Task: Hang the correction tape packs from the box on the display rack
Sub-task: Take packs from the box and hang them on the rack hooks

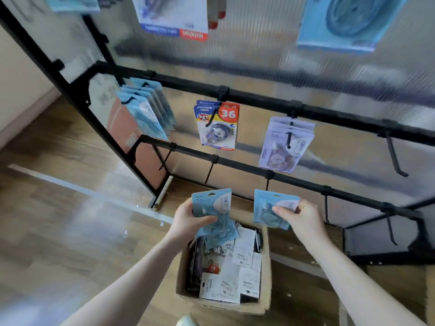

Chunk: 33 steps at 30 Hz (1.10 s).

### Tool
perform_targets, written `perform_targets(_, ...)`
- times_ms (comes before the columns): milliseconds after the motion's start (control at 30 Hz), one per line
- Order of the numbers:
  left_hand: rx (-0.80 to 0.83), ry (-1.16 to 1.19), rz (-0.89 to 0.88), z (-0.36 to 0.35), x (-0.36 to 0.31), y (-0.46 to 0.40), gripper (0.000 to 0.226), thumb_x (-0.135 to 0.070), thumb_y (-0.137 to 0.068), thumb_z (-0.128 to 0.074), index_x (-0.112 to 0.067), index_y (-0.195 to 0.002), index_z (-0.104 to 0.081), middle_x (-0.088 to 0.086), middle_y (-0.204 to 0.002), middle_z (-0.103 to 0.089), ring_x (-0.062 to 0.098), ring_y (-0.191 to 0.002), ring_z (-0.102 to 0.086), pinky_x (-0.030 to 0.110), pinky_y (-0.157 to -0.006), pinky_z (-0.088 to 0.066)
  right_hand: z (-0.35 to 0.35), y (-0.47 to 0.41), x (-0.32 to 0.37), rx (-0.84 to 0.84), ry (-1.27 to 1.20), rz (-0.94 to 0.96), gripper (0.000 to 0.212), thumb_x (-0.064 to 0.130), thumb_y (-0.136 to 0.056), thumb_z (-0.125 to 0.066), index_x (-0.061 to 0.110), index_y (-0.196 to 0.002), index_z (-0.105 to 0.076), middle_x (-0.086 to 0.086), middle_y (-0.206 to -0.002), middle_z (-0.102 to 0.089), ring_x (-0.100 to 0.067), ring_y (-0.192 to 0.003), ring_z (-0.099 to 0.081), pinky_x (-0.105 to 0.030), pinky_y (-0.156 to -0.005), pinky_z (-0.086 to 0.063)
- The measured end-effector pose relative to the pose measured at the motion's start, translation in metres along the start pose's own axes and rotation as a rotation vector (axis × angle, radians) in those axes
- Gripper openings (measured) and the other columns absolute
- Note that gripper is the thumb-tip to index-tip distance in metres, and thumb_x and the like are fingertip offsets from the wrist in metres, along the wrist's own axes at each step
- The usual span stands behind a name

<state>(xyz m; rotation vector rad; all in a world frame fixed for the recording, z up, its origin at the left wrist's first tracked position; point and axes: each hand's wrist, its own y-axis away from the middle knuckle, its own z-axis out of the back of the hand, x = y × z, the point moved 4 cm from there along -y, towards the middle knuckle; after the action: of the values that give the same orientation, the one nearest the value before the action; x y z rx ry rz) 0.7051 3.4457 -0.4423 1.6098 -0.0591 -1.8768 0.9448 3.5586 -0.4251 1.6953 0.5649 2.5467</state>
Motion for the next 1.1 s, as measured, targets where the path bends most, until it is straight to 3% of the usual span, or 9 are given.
perform_targets(133, 0.019, -0.046, -0.04, 0.013, -0.042, 0.016, 0.035, -0.001, -0.074, -0.077, -0.023, -0.096, -0.061, -0.006, -0.09, -0.069, 0.002, -0.08, -0.066, 0.014, -0.057, -0.05, 0.019, 0.016, 0.038, -0.052, 0.006, 0.007, 0.015, 0.013, -0.079, -0.075, 0.016, -0.089, -0.064, 0.001, -0.09, -0.065, -0.007, -0.081, -0.061, -0.025, -0.059, -0.052)
perform_targets(300, 0.043, -0.087, -0.105, 0.009, -0.08, 0.03, 0.036, 0.001, -0.074, -0.076, -0.025, -0.095, -0.062, -0.006, -0.092, -0.07, 0.01, -0.087, -0.066, 0.019, -0.065, -0.053, 0.044, 0.031, 0.055, -0.089, -0.01, 0.017, 0.018, 0.018, -0.079, -0.075, 0.021, -0.091, -0.062, 0.003, -0.095, -0.064, -0.009, -0.086, -0.061, -0.032, -0.063, -0.057)
perform_targets(400, 0.038, -0.107, -0.121, -0.009, -0.094, 0.038, 0.033, 0.001, -0.075, -0.076, -0.022, -0.095, -0.062, -0.012, -0.087, -0.066, 0.006, -0.082, -0.064, 0.014, -0.062, -0.05, 0.065, 0.035, 0.051, -0.117, 0.007, 0.01, 0.022, 0.021, -0.079, -0.075, 0.018, -0.097, -0.062, 0.003, -0.097, -0.064, -0.007, -0.085, -0.06, -0.026, -0.057, -0.054)
perform_targets(533, 0.025, -0.11, -0.122, -0.048, -0.101, 0.05, 0.035, 0.001, -0.074, -0.076, -0.021, -0.096, -0.061, -0.008, -0.088, -0.067, 0.004, -0.08, -0.064, 0.012, -0.059, -0.049, 0.104, 0.04, 0.04, -0.102, -0.004, 0.005, 0.021, 0.02, -0.08, -0.074, 0.017, -0.097, -0.061, 0.003, -0.096, -0.063, -0.003, -0.08, -0.059, -0.024, -0.056, -0.053)
perform_targets(667, 0.02, -0.096, -0.104, -0.098, -0.104, 0.064, 0.037, 0.001, -0.074, -0.076, -0.022, -0.098, -0.06, -0.002, -0.094, -0.069, 0.012, -0.086, -0.066, 0.022, -0.068, -0.052, 0.154, 0.042, 0.026, -0.104, 0.009, 0.019, 0.019, 0.02, -0.081, -0.073, 0.018, -0.095, -0.061, 0.005, -0.096, -0.062, -0.011, -0.089, -0.06, -0.027, -0.061, -0.054)
perform_targets(767, 0.039, -0.093, -0.111, -0.14, -0.113, 0.076, 0.036, 0.0, -0.075, -0.076, -0.024, -0.095, -0.059, -0.006, -0.09, -0.068, 0.008, -0.083, -0.065, 0.016, -0.062, -0.049, 0.193, 0.04, 0.015, -0.098, 0.019, 0.03, 0.018, 0.021, -0.08, -0.075, 0.019, -0.093, -0.063, 0.004, -0.095, -0.065, -0.014, -0.092, -0.063, -0.035, -0.066, -0.057)
perform_targets(900, 0.072, -0.06, -0.118, -0.192, -0.133, 0.082, 0.038, 0.001, -0.075, -0.077, -0.025, -0.096, -0.058, -0.008, -0.09, -0.068, 0.004, -0.08, -0.065, 0.013, -0.06, -0.05, 0.24, 0.037, 0.003, -0.117, 0.027, 0.01, 0.019, 0.021, -0.08, -0.075, 0.014, -0.095, -0.065, 0.003, -0.096, -0.066, -0.014, -0.093, -0.064, -0.028, -0.06, -0.055)
perform_targets(1033, 0.137, -0.049, -0.128, -0.231, -0.149, 0.081, 0.041, 0.001, -0.074, -0.076, -0.024, -0.102, -0.058, -0.002, -0.1, -0.069, 0.014, -0.095, -0.066, 0.027, -0.076, -0.055, 0.27, 0.034, -0.002, -0.132, 0.025, 0.003, 0.018, 0.018, -0.08, -0.074, 0.011, -0.092, -0.064, -0.002, -0.099, -0.067, -0.016, -0.093, -0.064, -0.024, -0.055, -0.052)
perform_targets(1100, 0.166, -0.072, -0.134, -0.244, -0.154, 0.078, 0.04, 0.0, -0.075, -0.075, -0.023, -0.103, -0.057, -0.002, -0.102, -0.067, 0.012, -0.095, -0.064, 0.025, -0.077, -0.055, 0.278, 0.033, -0.004, -0.14, 0.02, 0.007, 0.015, 0.016, -0.08, -0.074, 0.014, -0.09, -0.062, 0.001, -0.095, -0.065, -0.014, -0.09, -0.063, -0.022, -0.055, -0.051)
